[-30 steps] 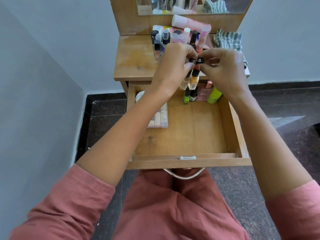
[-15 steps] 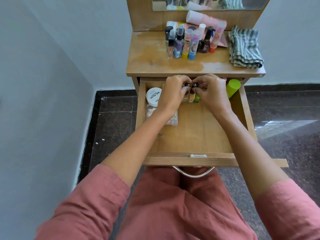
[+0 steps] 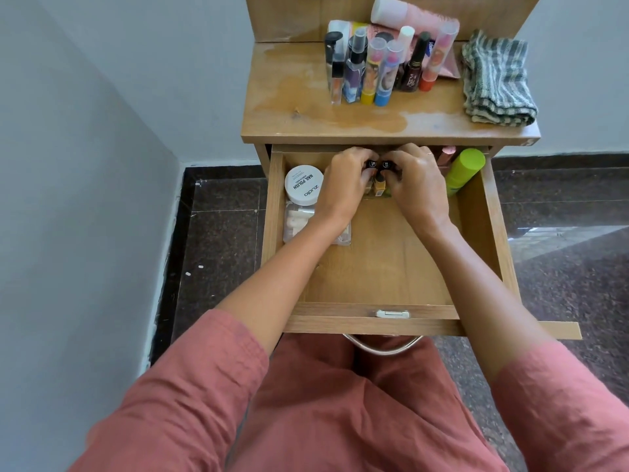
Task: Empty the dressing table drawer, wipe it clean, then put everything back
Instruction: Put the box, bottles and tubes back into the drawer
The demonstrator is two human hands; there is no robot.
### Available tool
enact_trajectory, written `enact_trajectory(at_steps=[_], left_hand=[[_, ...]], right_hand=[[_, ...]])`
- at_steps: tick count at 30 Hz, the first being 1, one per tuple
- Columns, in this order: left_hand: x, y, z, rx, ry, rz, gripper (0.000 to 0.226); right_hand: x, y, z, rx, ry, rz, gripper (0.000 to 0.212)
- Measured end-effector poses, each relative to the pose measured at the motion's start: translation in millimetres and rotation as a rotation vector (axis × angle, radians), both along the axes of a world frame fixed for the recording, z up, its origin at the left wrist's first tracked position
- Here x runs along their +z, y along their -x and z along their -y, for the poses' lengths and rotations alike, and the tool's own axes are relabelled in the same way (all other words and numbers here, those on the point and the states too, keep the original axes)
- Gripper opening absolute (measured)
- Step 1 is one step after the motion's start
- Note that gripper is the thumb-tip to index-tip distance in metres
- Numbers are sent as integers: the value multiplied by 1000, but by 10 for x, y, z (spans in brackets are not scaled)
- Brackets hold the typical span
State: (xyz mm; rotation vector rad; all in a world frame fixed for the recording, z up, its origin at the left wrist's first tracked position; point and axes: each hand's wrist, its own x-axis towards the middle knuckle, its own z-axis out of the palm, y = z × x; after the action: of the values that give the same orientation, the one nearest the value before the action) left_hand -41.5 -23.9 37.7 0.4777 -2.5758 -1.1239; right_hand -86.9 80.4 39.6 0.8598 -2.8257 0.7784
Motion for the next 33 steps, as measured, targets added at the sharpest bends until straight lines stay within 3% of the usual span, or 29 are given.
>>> enact_trajectory(at_steps=[15, 23, 27, 33], left_hand=[[55, -38, -47, 22, -34, -42, 24], [397, -96, -63, 53, -81, -249, 17], [681, 72, 69, 67, -6, -363, 17], [984, 376, 356, 83, 274, -374, 22]], right_hand=[[28, -48, -31, -15, 21, -72, 29], [467, -71, 8, -63, 389, -70, 17], [762, 135, 148, -61, 517, -73, 18], [937, 429, 340, -24, 454, -32, 29]])
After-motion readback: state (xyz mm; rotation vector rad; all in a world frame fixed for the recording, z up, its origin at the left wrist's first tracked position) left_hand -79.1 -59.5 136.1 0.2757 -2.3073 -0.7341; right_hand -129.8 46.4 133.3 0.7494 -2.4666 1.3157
